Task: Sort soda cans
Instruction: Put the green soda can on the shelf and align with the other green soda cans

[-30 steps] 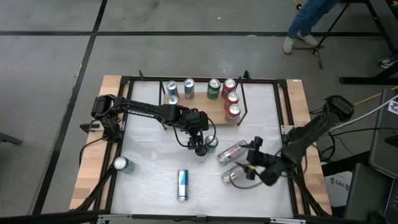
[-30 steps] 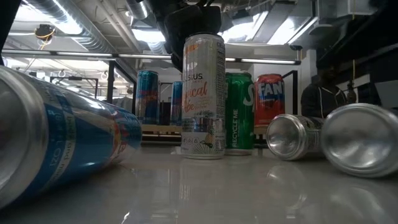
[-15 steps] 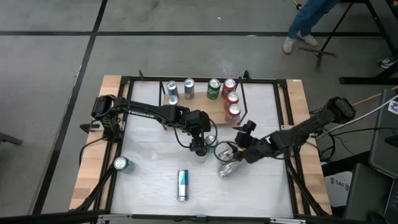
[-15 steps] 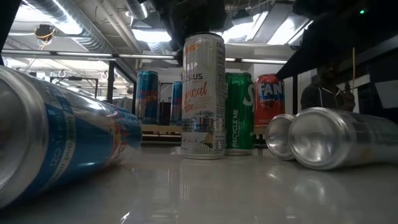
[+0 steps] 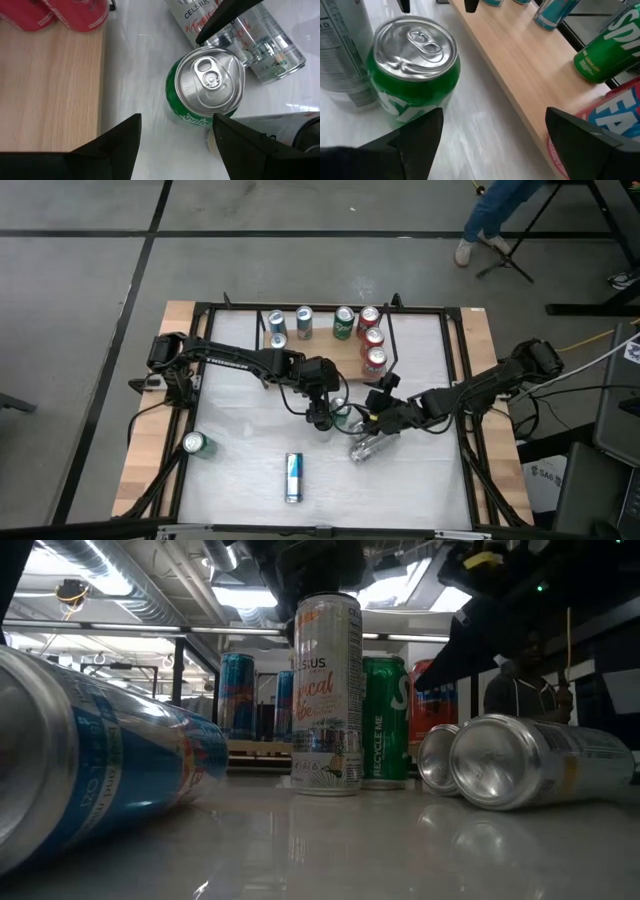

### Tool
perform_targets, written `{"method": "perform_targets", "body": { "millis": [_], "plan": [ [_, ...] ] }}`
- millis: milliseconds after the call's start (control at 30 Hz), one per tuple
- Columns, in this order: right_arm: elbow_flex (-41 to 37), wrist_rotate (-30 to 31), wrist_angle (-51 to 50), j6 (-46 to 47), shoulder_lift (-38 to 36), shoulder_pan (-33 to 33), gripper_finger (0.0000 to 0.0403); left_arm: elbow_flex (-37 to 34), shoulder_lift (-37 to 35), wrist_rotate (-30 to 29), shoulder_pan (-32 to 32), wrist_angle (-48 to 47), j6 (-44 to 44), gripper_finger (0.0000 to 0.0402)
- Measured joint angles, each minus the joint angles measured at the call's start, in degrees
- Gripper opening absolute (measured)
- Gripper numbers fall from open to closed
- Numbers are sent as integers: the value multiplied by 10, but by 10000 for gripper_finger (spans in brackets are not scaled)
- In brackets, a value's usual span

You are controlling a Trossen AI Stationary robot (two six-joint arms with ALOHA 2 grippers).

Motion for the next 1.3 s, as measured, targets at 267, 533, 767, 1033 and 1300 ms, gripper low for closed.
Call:
{"method": "perform_targets", "body": {
  "millis": [267, 533, 767, 1033, 1300],
  "plan": [
    [0, 2, 0, 0, 0, 0, 344, -1, 0, 0, 0, -33, 0, 238],
    [0, -3, 0, 1, 0, 0, 344, -42, 9, 3, -3, 15, -3, 238],
    [0, -18, 8, 1, 0, 1, 344, -54, 10, 3, -3, 52, -2, 238],
    [0, -46, 22, -4, 0, 1, 344, -55, 10, -21, 0, 59, 0, 238],
    [0, -64, 33, -18, 0, 2, 344, -55, 10, -78, 3, 74, 0, 238]
  ]
}}
